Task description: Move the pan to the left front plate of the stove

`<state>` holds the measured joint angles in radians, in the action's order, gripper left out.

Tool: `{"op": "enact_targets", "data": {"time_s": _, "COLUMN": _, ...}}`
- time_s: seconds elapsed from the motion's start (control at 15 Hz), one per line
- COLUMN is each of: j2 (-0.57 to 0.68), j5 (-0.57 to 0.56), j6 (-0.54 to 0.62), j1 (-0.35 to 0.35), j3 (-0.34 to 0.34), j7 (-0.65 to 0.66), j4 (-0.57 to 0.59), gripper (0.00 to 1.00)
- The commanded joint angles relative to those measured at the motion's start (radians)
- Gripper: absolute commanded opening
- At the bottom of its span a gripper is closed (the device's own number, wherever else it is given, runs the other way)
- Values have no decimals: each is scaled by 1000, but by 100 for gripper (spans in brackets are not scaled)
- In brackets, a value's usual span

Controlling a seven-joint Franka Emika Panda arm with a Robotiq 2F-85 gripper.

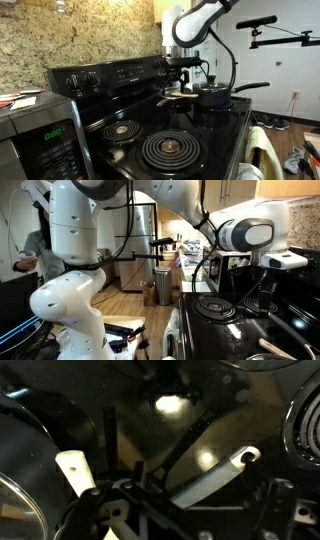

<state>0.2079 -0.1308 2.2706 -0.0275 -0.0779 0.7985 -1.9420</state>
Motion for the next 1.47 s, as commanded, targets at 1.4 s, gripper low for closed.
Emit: {"op": "enact_targets", "data": {"time_s": 1.4, "j2": 224, "j5": 211, "j6": 91, "j1": -68, "j3": 109, "j7": 499, "j4": 175, "gripper": 100}}
